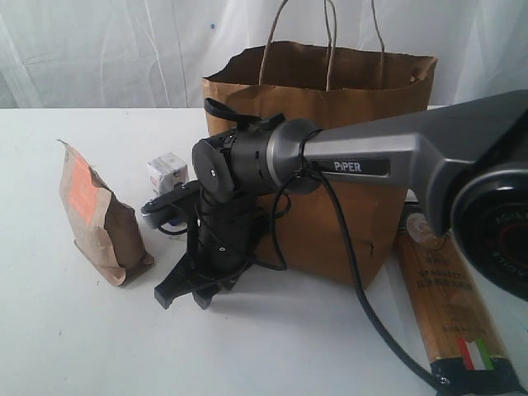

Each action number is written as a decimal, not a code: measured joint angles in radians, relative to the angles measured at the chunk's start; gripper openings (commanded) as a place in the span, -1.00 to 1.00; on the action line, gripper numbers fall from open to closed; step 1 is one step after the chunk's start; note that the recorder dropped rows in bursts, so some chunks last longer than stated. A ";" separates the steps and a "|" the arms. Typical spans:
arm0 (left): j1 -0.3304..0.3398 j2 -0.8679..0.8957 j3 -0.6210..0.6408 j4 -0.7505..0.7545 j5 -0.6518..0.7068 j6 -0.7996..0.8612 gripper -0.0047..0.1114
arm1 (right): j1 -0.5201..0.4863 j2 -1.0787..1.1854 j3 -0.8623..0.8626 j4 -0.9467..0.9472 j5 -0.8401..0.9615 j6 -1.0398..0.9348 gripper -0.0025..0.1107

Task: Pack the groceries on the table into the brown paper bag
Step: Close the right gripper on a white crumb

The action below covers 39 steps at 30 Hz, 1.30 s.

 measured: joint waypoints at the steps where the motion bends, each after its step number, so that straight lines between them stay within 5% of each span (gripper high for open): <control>1: 0.000 0.000 0.000 0.000 0.000 0.000 -0.92 | 0.000 0.000 0.000 -0.002 -0.002 0.000 -0.25; 7: 0.000 0.000 0.000 0.000 0.000 0.000 -0.92 | 0.000 0.007 -0.002 -0.006 -0.013 0.000 -0.28; 17: 0.000 0.000 0.000 0.000 0.000 0.000 -0.92 | -0.006 0.011 -0.004 -0.021 -0.010 0.000 -0.70; 28: 0.000 0.000 0.000 0.000 0.000 0.000 -0.92 | 0.040 -0.089 0.010 -0.021 0.052 0.000 -0.72; 39: 0.000 0.000 0.000 0.000 0.000 0.000 -0.92 | 0.153 -0.457 0.333 0.003 -0.001 0.038 -0.72</control>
